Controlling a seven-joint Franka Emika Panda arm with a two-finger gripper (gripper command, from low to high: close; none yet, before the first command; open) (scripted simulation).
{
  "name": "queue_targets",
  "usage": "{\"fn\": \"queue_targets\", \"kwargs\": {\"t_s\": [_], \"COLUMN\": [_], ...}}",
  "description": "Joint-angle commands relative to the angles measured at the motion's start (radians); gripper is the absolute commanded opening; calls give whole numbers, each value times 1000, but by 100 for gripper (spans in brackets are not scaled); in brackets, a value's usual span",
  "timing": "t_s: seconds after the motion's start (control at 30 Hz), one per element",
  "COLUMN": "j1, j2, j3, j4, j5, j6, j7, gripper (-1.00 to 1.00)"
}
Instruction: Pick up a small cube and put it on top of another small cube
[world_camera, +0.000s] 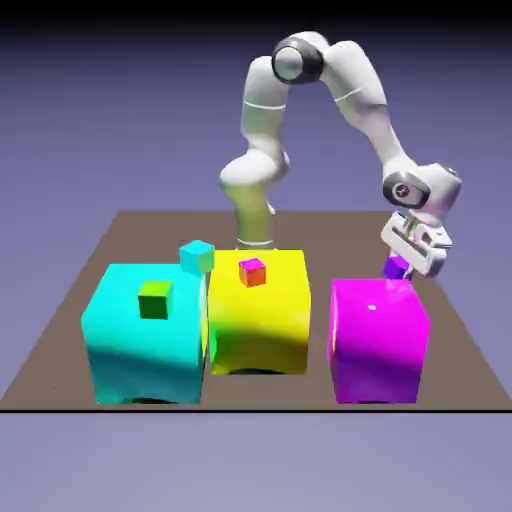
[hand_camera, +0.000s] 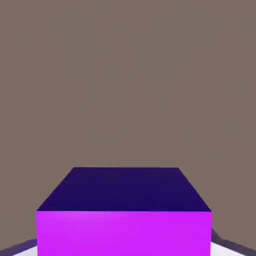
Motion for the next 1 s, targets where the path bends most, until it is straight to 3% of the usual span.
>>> {"fn": "queue_targets", "kwargs": {"t_s": [0.0,0.23,0.67,0.83,0.97], "j1": [-1,-37,-366,-546,-552], "j2": [-1,-11,-105,-157,-159], "j3": [-24,-203,-674,-855,-862], "j4": [36,269,432,391,390], "j5": [-5,-14,29,61,62], "j6": [-43,-312,-379,-257,-252], "j7": [-39,-296,-494,-459,-458], "gripper": [-100,-100,-100,-100,-100]}}
